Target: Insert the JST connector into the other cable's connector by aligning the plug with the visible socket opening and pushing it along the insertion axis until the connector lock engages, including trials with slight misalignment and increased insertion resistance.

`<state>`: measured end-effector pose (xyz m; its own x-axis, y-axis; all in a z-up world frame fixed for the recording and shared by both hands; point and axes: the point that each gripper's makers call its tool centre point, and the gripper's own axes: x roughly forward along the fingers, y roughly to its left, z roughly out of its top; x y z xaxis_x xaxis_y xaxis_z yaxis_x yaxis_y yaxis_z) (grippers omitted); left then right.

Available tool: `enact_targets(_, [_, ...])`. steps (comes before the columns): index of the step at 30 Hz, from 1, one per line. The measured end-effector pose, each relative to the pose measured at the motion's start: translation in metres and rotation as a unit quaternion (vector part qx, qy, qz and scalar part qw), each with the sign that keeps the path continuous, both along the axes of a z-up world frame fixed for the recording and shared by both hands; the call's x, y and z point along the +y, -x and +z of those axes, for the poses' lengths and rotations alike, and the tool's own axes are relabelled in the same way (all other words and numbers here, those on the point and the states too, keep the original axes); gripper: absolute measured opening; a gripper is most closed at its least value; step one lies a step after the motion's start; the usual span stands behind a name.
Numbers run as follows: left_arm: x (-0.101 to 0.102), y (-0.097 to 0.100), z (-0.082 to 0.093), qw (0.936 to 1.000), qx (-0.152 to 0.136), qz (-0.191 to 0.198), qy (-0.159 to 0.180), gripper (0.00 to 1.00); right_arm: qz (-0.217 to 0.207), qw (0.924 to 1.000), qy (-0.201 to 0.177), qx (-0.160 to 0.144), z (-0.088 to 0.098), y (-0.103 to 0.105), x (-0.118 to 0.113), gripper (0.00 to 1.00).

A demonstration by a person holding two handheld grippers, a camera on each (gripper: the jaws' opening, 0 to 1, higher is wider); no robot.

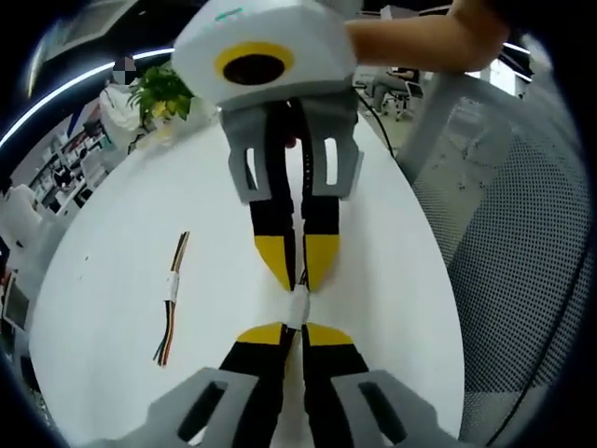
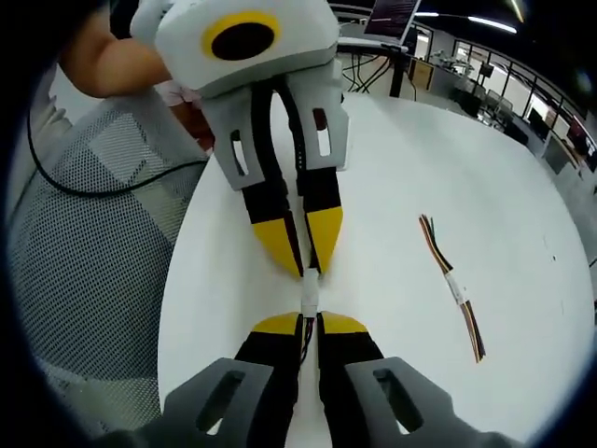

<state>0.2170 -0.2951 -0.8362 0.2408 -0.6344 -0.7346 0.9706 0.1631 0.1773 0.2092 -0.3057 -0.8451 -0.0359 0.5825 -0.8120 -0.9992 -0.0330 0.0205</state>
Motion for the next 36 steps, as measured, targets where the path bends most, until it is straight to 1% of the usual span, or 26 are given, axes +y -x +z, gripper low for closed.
enact_targets(1, [0.000,0.000,0.000,1.0000,0.000,0.002,0.001,0.00,-0.001,1.0000,-0.002,0.001,0.001,-0.001,0.000,0.03])
enact_targets(3, [-0.001,-0.001,0.000,0.9999,0.007,0.006,0.011,0.00,-0.006,0.9998,-0.013,0.011,0.003,0.001,0.002,0.03])
enact_targets(4, [-0.001,0.000,0.001,0.9999,0.008,0.004,0.015,0.00,-0.012,0.9993,-0.035,0.010,0.008,-0.002,0.007,0.03])
enact_targets(5, [-0.003,0.000,0.001,0.9998,0.007,0.005,0.018,0.00,-0.012,0.9993,-0.031,0.015,0.009,-0.001,0.006,0.03])
enact_targets(6, [-0.004,0.003,0.001,0.9998,0.010,-0.005,0.018,0.00,-0.016,0.9995,-0.026,0.009,0.008,-0.003,0.004,0.03])
enact_targets(7, [-0.008,-0.001,0.007,0.9991,0.007,0.008,0.041,0.00,-0.015,0.9995,-0.027,0.007,0.008,-0.004,0.005,0.03])
enact_targets(8, [-0.008,-0.001,0.008,0.9991,0.010,0.007,0.041,0.00,-0.015,0.9994,-0.031,0.008,0.008,-0.004,0.007,0.03])
enact_targets(9, [-0.008,-0.004,0.010,0.9991,-0.003,0.007,0.042,0.00,-0.014,0.9994,-0.031,0.009,0.008,-0.004,0.007,0.03])
enact_targets(12, [-0.005,-0.005,0.010,0.9991,-0.006,0.009,0.042,0.00,-0.014,0.9994,-0.030,0.007,0.006,-0.003,0.006,0.03])
enact_targets(13, [-0.002,-0.004,0.007,0.9992,-0.001,0.014,0.037,0.04,-0.015,0.9994,-0.030,0.009,0.005,-0.003,0.005,0.03])
enact_targets(14, [-0.001,-0.003,0.005,0.9993,0.002,0.015,0.035,0.12,-0.016,0.9993,-0.032,0.009,0.005,-0.003,0.004,0.03])
enact_targets(15, [0.003,-0.002,0.000,0.9995,0.008,0.017,0.026,0.18,-0.021,0.9989,-0.040,0.016,0.007,-0.003,0.003,0.03])
enact_targets(16, [0.005,-0.002,-0.002,0.9996,0.005,0.017,0.023,0.18,-0.022,0.9985,-0.047,0.020,0.010,-0.003,0.003,0.03])
enact_targets(18, [0.010,-0.003,-0.003,0.9996,0.006,0.020,0.020,0.18,-0.027,0.9971,-0.065,0.029,0.016,-0.003,0.003,0.03])
enact_targets(19, [0.010,-0.003,-0.002,0.9994,0.009,0.023,0.025,0.18,-0.032,0.9956,-0.080,0.037,0.021,-0.002,0.004,0.03])
enact_targets(21, [0.009,-0.004,0.006,0.9985,0.012,0.028,0.046,0.16,-0.034,0.9933,-0.099,0.051,0.027,0.000,0.003,0.03])
enact_targets(22, [0.007,-0.005,0.011,0.9978,0.007,0.029,0.059,0.15,-0.033,0.9925,-0.103,0.057,0.029,0.001,0.003,0.03])
enact_targets(23, [0.007,-0.006,0.014,0.9974,0.005,0.031,0.065,0.14,-0.032,0.9916,-0.109,0.060,0.031,0.002,0.002,0.03])
enact_targets(25, [0.006,-0.003,0.020,0.9963,0.009,0.026,0.081,0.10,-0.030,0.9904,-0.119,0.064,0.033,0.004,0.001,0.03])
enact_targets(26, [0.005,-0.002,0.023,0.9954,0.015,0.025,0.092,0.09,-0.029,0.9897,-0.124,0.066,0.034,0.004,0.000,0.03])
enact_targets(29, [0.005,0.001,0.027,0.9936,0.024,0.028,0.107,0.04,-0.032,0.9871,-0.139,0.073,0.037,0.005,0.000,0.03])
enact_targets(36, [0.003,0.003,0.033,0.9918,0.029,0.027,0.122,0.02,-0.030,0.9849,-0.154,0.073,0.042,0.004,-0.001,0.03])
